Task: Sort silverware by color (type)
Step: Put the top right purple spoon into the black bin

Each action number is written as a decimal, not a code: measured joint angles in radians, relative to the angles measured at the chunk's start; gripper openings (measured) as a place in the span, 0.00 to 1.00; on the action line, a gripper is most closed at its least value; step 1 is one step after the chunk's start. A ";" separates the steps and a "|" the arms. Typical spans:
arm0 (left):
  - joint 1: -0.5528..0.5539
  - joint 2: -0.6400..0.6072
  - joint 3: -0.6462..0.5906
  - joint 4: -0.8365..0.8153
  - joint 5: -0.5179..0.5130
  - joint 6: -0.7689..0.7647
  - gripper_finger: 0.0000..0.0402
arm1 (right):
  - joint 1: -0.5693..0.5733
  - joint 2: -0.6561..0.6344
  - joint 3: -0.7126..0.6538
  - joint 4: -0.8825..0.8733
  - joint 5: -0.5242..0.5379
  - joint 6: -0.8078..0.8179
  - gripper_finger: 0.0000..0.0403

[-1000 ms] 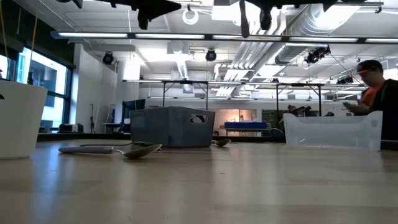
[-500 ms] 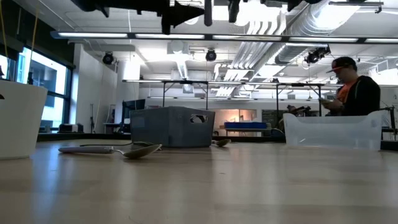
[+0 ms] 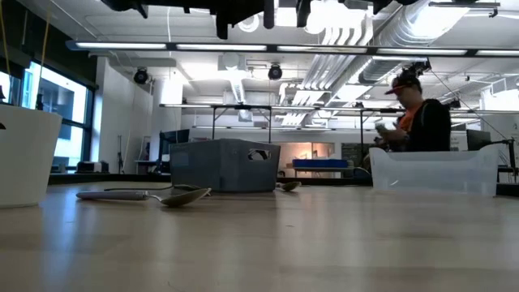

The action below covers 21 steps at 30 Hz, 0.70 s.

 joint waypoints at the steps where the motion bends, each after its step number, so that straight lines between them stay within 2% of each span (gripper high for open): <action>1: 0.000 0.000 0.000 0.001 0.000 0.000 0.41 | 0.000 0.000 0.000 -0.001 0.000 0.000 0.00; 10: 0.000 0.014 0.000 0.017 0.000 -0.015 0.25 | 0.000 0.000 0.000 0.007 0.000 0.003 0.00; 13: 0.000 0.042 0.000 0.065 0.000 -0.042 0.24 | 0.000 0.001 0.000 0.015 0.000 0.024 0.00; 21: 0.003 0.039 -0.001 0.063 0.011 -0.001 0.23 | 0.000 0.005 0.000 0.014 0.000 0.027 0.00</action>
